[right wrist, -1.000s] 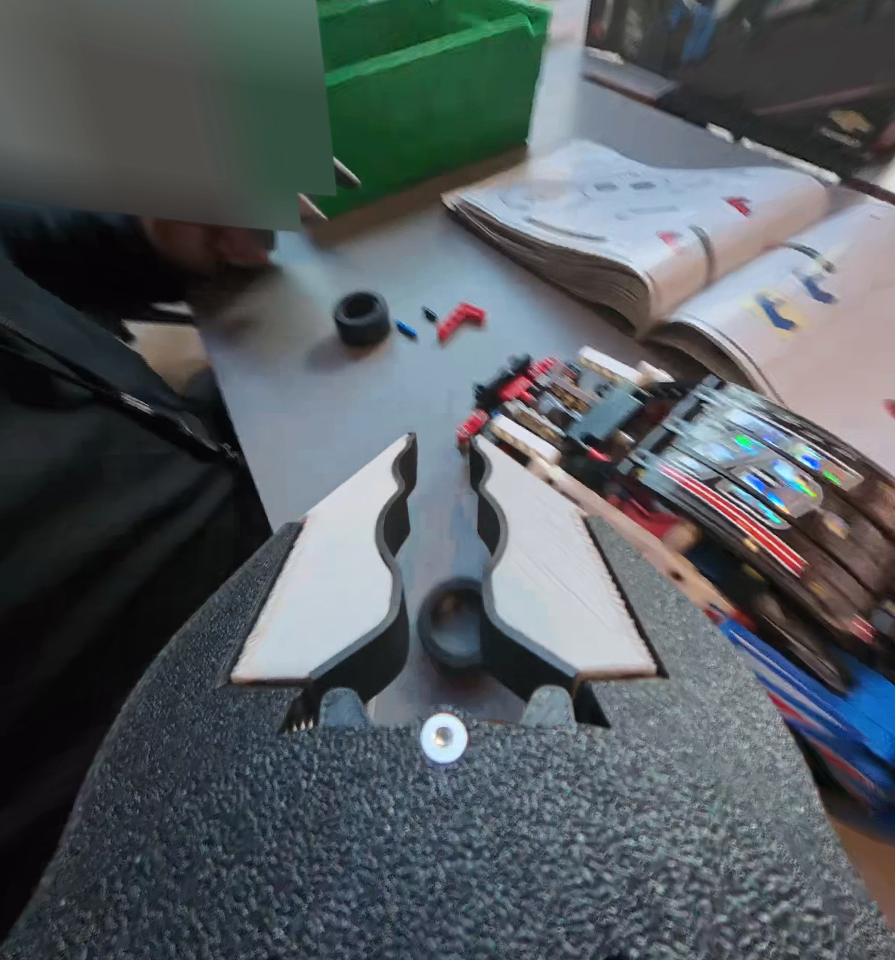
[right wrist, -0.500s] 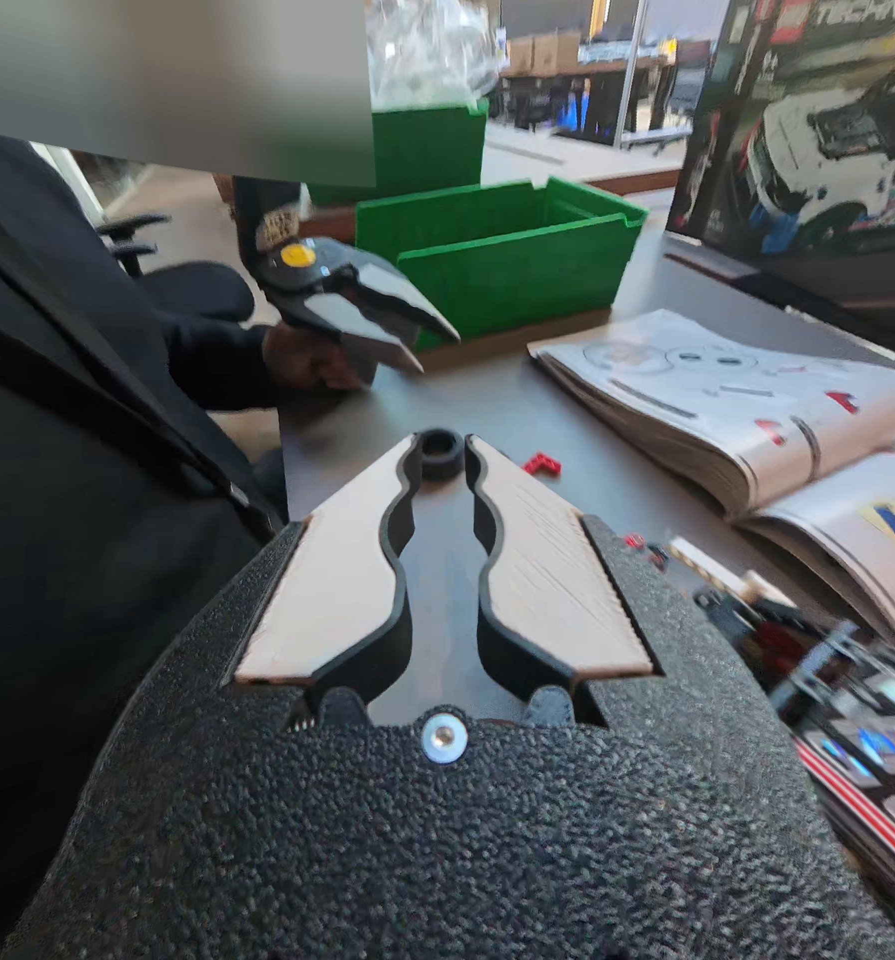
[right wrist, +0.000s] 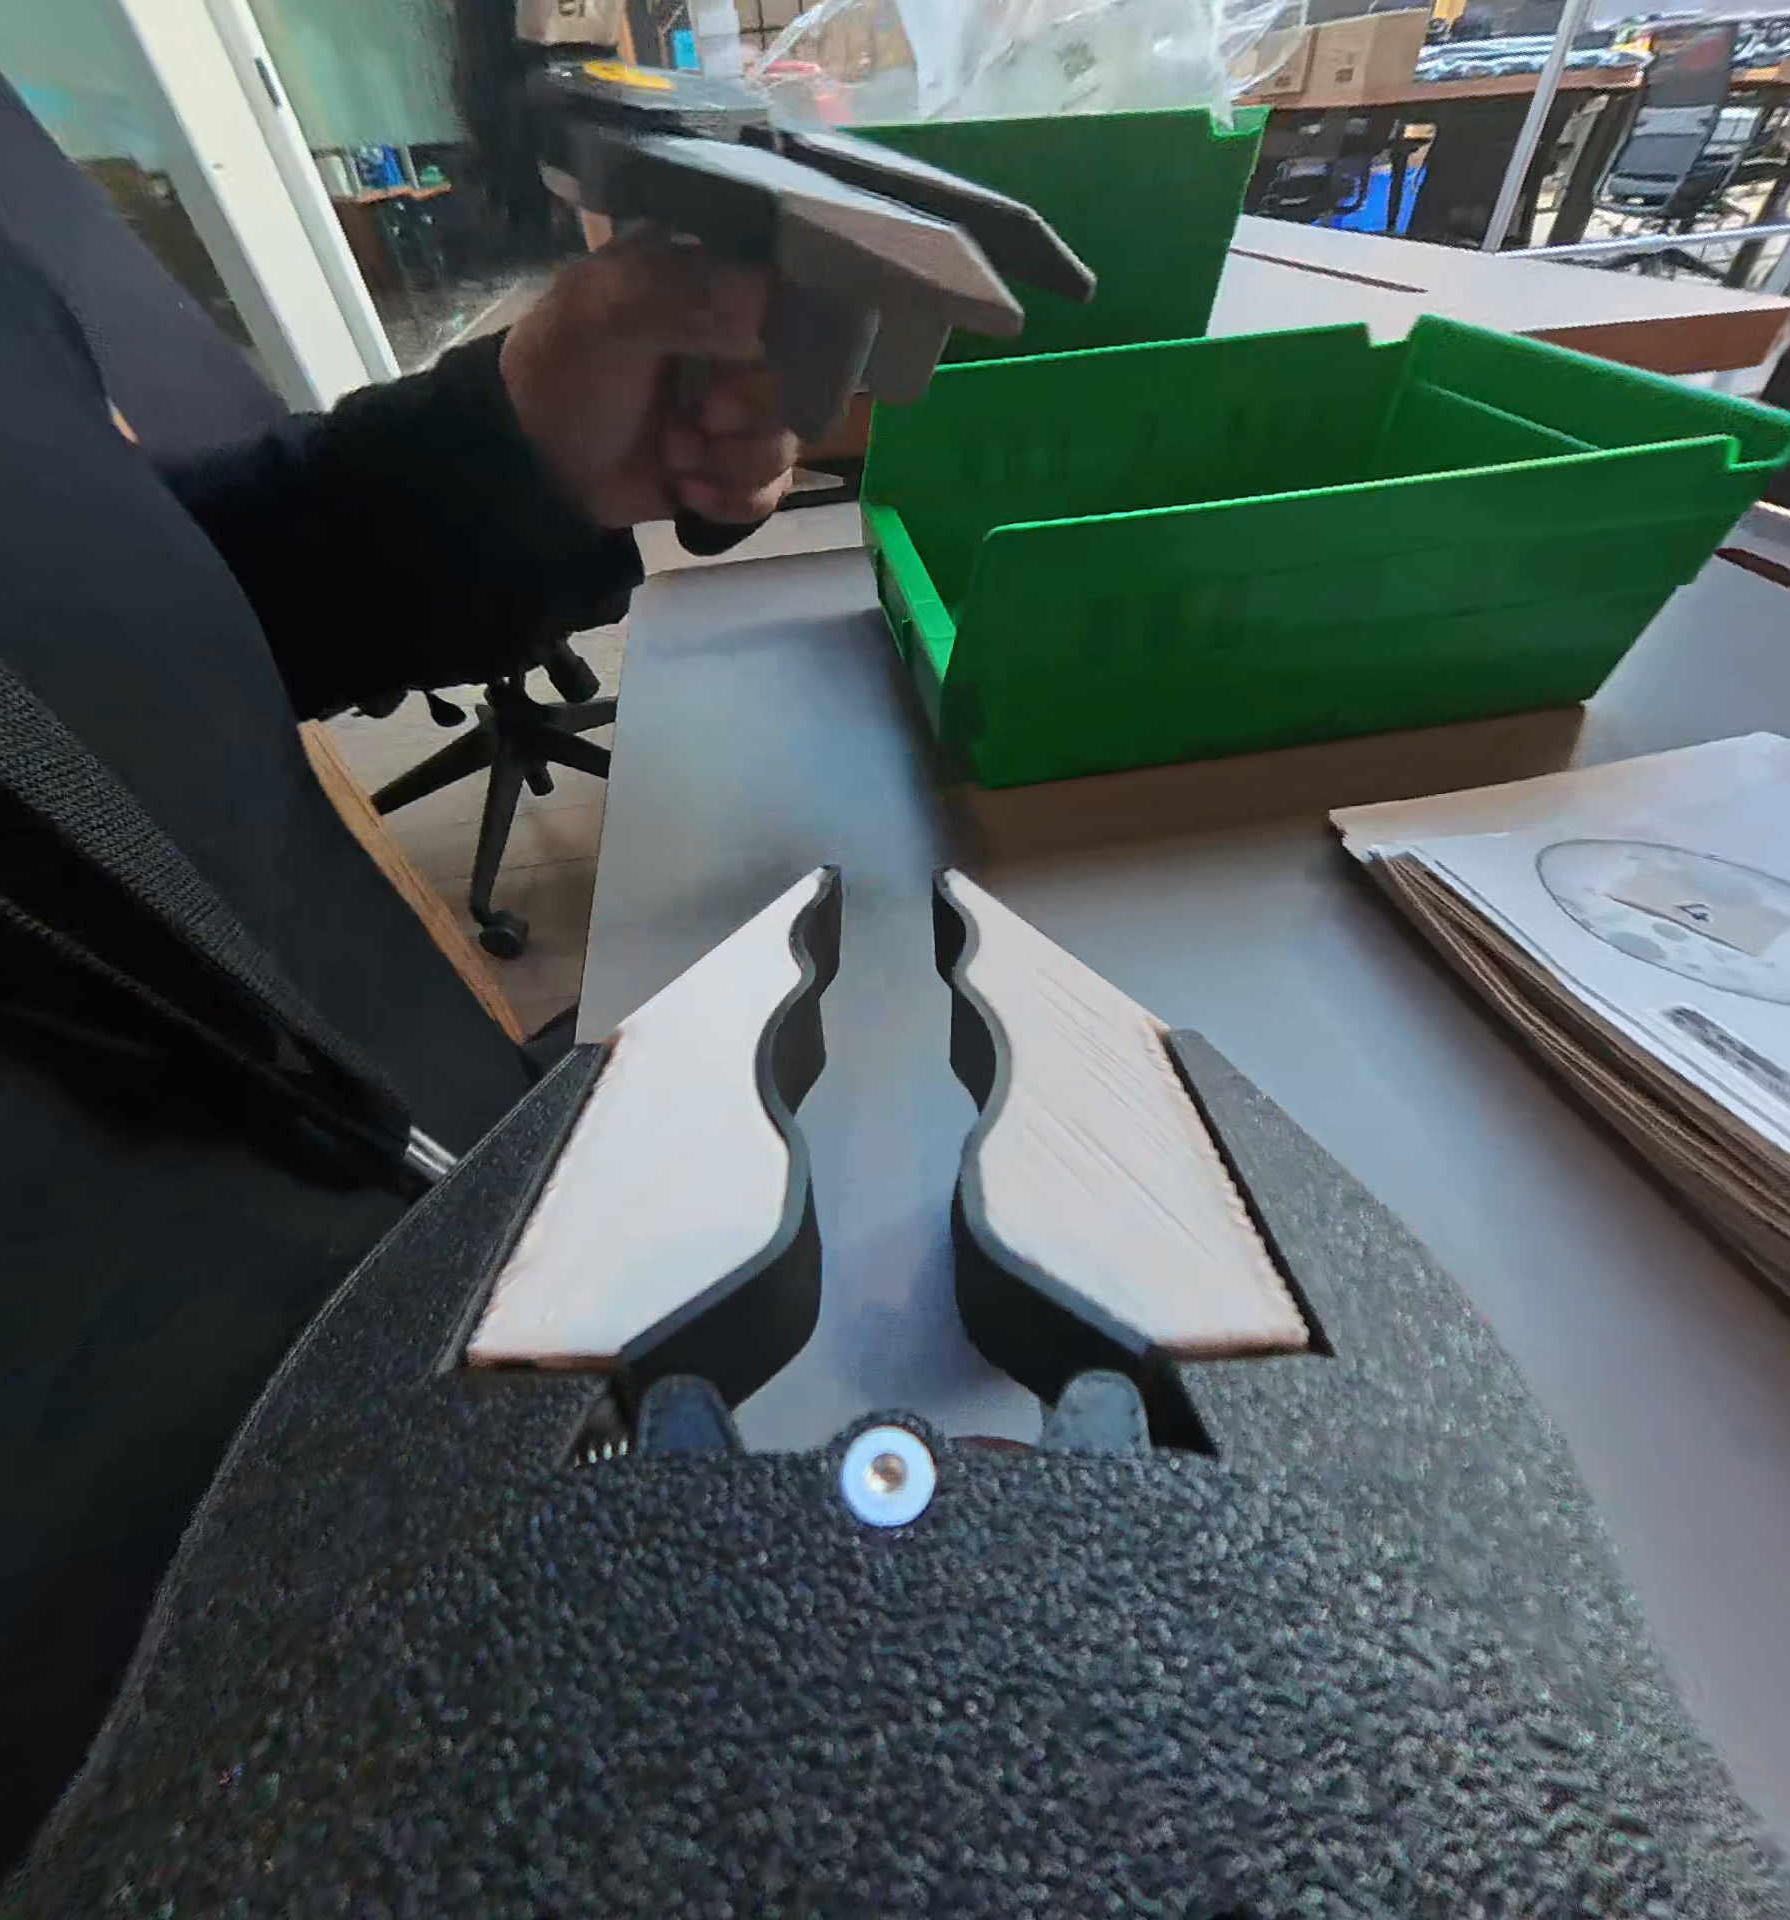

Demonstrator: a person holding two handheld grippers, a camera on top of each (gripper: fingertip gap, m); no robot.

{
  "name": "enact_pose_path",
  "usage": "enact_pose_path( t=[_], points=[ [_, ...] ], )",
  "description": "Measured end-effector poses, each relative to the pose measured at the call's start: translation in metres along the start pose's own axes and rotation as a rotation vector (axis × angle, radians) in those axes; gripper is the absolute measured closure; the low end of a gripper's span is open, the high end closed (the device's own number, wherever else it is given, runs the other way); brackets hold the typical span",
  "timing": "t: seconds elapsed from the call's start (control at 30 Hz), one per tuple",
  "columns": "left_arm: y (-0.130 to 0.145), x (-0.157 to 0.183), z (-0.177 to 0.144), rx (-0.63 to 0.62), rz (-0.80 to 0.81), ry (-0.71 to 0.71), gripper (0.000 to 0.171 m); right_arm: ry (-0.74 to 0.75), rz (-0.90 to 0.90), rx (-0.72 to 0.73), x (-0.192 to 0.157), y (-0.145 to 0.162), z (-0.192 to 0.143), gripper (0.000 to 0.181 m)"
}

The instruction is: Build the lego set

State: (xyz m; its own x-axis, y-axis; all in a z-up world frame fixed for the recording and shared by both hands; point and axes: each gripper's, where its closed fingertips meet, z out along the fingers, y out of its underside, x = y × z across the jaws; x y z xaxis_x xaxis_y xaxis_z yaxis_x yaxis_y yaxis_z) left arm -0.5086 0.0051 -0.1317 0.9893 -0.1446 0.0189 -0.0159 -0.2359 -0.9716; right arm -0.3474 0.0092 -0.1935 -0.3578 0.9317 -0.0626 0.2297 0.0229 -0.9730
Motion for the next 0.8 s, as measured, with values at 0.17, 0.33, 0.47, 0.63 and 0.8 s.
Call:
enact_pose_path(
  t=[0.17, 0.33, 0.47, 0.63, 0.8],
  points=[
    [0.003, -0.018, 0.001, 0.062, -0.169, 0.003, 0.13, -0.011, -0.045, 0.057, -0.008, -0.004, 0.017, 0.163],
    [0.018, -0.031, 0.008, -0.035, -0.202, -0.06, 0.132, -0.036, -0.043, 0.128, -0.011, -0.01, 0.014, 0.163],
    [0.022, -0.038, 0.012, -0.103, -0.23, -0.11, 0.134, -0.072, -0.053, 0.14, -0.015, -0.011, 0.012, 0.164],
    [0.041, -0.045, 0.013, -0.212, -0.218, -0.195, 0.136, -0.101, -0.081, 0.198, -0.022, -0.016, 0.004, 0.165],
    [0.046, -0.057, 0.008, -0.299, -0.211, -0.259, 0.135, -0.108, -0.048, 0.239, -0.019, -0.02, -0.003, 0.165]
  ],
)
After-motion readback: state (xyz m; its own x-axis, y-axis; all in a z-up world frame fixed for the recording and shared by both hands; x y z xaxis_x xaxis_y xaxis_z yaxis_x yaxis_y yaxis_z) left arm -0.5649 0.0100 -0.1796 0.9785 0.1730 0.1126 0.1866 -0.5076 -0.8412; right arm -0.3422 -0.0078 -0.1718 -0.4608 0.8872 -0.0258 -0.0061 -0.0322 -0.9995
